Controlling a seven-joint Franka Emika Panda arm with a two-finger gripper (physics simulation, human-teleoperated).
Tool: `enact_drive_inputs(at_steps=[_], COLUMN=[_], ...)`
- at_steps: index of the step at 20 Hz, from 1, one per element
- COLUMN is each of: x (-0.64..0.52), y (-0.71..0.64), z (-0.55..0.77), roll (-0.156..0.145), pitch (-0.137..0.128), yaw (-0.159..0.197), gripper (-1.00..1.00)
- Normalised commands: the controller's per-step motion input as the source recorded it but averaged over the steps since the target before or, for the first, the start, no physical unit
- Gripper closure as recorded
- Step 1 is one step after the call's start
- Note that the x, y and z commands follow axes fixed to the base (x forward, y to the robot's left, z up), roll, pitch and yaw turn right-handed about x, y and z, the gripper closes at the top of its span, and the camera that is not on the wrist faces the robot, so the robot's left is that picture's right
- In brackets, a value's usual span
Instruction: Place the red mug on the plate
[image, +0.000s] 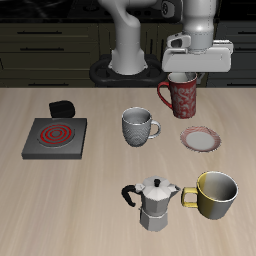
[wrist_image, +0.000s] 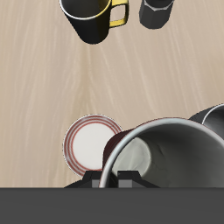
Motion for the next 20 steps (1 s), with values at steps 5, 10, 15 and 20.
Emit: enact_drive_inputs(at_steps=[5, 10, 15, 20], x=[0.08, -0.09, -0.12, 0.03], y=[0.1, 0.2, 0.19, 0.01], z=[-0.17, -0.1, -0.02, -0.15], roll=[0.022, 0.016, 0.004, 0.02], pitch=[-0.018, -0.034, -0.085, 0.047], yaw=[0.012, 0.013, 0.065, -0.043], gripper=[1.0, 1.0, 1.0, 1.0])
